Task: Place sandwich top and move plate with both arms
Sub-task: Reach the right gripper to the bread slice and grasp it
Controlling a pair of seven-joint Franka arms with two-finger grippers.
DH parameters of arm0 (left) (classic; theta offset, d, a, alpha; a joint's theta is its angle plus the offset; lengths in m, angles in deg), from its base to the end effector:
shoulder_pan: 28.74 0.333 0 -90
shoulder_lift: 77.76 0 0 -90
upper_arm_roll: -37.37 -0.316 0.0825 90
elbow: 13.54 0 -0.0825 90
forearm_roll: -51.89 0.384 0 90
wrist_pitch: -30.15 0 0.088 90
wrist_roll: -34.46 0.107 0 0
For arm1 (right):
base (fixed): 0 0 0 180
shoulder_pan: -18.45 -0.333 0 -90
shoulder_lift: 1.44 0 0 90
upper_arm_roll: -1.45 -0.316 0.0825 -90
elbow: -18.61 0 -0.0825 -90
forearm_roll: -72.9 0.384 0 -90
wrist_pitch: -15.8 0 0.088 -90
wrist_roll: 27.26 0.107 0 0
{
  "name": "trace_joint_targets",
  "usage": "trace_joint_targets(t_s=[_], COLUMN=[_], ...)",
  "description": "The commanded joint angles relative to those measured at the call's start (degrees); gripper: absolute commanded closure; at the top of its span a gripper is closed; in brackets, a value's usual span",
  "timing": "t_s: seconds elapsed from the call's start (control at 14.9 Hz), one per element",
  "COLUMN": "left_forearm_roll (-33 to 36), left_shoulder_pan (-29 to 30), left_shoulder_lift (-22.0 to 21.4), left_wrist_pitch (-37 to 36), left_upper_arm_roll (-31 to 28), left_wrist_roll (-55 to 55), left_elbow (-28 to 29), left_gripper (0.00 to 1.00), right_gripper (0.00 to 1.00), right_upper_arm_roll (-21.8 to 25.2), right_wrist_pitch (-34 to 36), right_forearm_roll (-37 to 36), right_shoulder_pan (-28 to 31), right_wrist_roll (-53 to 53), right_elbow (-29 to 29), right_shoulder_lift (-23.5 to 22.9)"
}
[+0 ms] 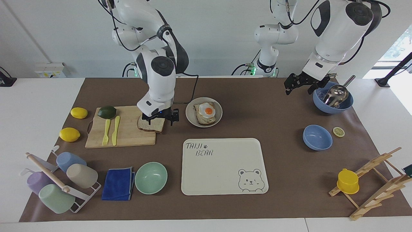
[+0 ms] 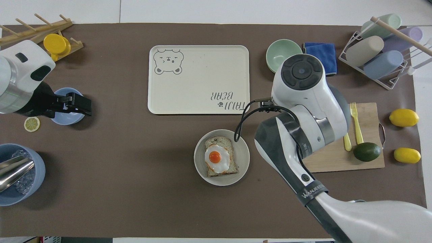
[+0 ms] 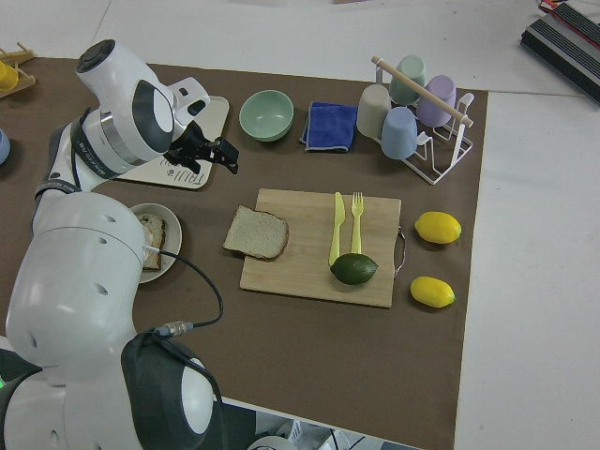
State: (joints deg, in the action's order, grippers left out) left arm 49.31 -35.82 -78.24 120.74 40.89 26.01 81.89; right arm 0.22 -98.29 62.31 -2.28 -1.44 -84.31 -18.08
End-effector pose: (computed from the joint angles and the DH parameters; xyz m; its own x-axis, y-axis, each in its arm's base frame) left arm 0.5389 -0.1058 0.5855 0.9960 -0.0365 -0.0817 -0.0340 -0.9989 0.0327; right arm 0.5816 0.2213 0.3804 0.9996 0.0135 -0.0238 0.0176 -0.9831 0.1824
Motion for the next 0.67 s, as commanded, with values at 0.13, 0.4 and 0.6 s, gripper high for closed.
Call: trace_joint_targets(t_s=[0.13, 0.4, 0.6], left_forearm_roll=[-0.1, -0.1, -0.1], left_shoulder_pan=[0.2, 0.2, 0.2], left_shoulder_lift=[-0.8, -0.8, -0.8], left_wrist_pitch=[0.1, 0.1, 0.1], left_upper_arm_roll=[-0.1, -0.1, -0.1], left_wrist_roll=[0.3, 0.3, 0.3], left_elbow=[0.3, 0.3, 0.3], left_gripper=[0.00, 0.00, 0.00], right_gripper=[0.00, 0.00, 0.00], right_upper_arm_roll=[-0.3, -0.3, -0.3], right_wrist_pitch=[-0.9, 7.6, 10.0], right_forearm_roll=[-3.8, -8.0, -9.8], right_shoulder_pan=[-3.0, -3.7, -3.5], right_wrist_roll=[5.9, 6.0, 6.3], right_elbow=[-1.3, -2.5, -3.8], right_shoulder_lift=[-5.9, -4.6, -4.0])
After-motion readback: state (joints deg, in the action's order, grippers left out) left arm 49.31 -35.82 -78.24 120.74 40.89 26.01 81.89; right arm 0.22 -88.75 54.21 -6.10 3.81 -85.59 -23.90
